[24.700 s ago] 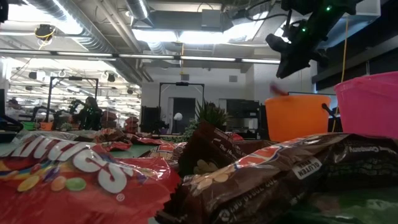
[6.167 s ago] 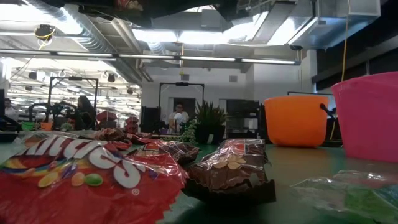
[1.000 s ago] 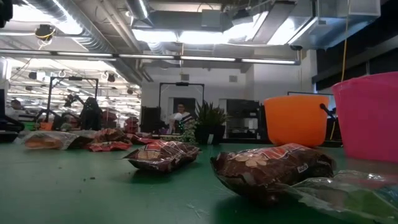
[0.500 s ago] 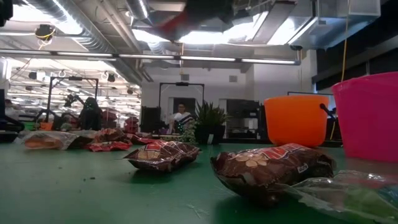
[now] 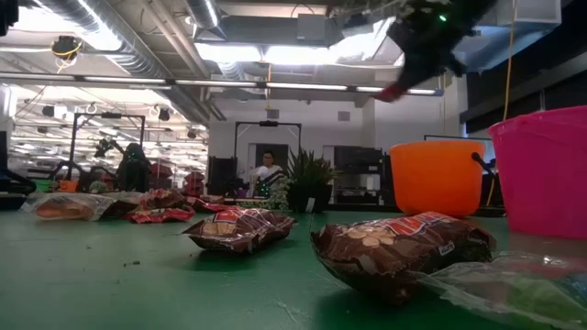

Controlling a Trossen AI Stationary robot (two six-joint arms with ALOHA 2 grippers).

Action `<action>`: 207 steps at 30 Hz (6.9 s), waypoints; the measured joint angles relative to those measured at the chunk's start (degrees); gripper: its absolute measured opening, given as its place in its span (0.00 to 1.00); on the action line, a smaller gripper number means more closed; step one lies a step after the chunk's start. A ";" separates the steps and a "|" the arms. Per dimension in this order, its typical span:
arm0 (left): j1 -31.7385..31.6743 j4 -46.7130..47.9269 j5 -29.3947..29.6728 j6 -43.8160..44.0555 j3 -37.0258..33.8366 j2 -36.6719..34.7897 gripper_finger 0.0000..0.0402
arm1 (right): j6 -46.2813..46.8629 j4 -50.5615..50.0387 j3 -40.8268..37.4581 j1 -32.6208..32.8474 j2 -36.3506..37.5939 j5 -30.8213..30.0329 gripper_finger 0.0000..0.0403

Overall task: Sort candy
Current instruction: Put the red candy into the orange bucket, then put the brown chocolate bar into the black bucket

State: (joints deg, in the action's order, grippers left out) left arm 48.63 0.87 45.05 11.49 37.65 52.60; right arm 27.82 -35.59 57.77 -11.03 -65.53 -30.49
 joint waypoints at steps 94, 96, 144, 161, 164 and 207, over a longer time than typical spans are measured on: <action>-3.88 -12.09 6.85 13.39 0.00 8.90 0.47 | -27.03 70.00 2.58 30.14 -27.50 20.60 0.35; -3.88 -12.09 6.82 13.39 0.00 8.90 0.47 | -27.14 70.04 2.58 30.14 -27.49 20.60 0.35; -6.71 -19.92 -10.34 -4.21 0.00 8.74 0.47 | -19.11 20.87 19.35 47.06 -29.43 12.45 0.35; 0.93 -17.99 -7.16 -5.03 0.00 5.94 0.47 | -17.70 18.61 19.33 47.38 -34.93 15.12 0.35; 1.34 -18.16 -5.07 -5.06 0.00 5.03 0.47 | -17.65 18.89 19.33 47.38 -34.93 15.05 0.35; 2.11 -16.88 -2.05 -1.03 0.00 5.16 0.47 | -14.65 14.59 19.28 48.13 -47.03 21.57 0.35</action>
State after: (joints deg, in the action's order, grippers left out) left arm 50.74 -16.01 43.00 10.46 37.65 57.76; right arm 13.17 -21.00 77.06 37.10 -112.57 -8.92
